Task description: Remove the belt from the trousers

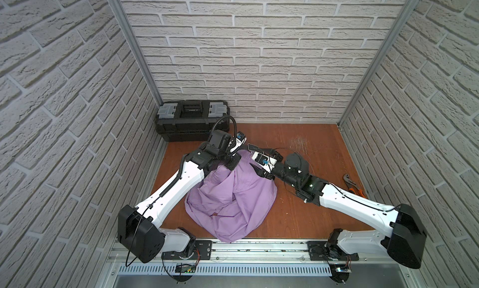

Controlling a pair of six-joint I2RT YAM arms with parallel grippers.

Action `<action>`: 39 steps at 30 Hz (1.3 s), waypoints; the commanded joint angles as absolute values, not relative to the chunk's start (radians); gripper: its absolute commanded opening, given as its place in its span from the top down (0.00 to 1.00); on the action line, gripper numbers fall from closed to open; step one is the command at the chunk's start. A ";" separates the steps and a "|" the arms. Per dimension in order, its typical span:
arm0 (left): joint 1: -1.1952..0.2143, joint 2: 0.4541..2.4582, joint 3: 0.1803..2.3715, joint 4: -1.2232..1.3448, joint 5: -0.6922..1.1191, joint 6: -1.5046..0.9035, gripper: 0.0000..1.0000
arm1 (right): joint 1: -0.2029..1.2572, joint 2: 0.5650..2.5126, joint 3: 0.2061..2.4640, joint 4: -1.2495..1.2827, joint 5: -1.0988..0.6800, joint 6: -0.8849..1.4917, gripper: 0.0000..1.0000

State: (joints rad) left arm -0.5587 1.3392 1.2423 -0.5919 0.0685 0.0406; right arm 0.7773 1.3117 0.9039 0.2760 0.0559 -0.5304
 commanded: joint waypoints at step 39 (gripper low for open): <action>-0.595 1.074 0.872 -0.029 0.164 0.311 1.00 | 0.719 1.478 1.289 -0.202 -0.119 -0.390 0.92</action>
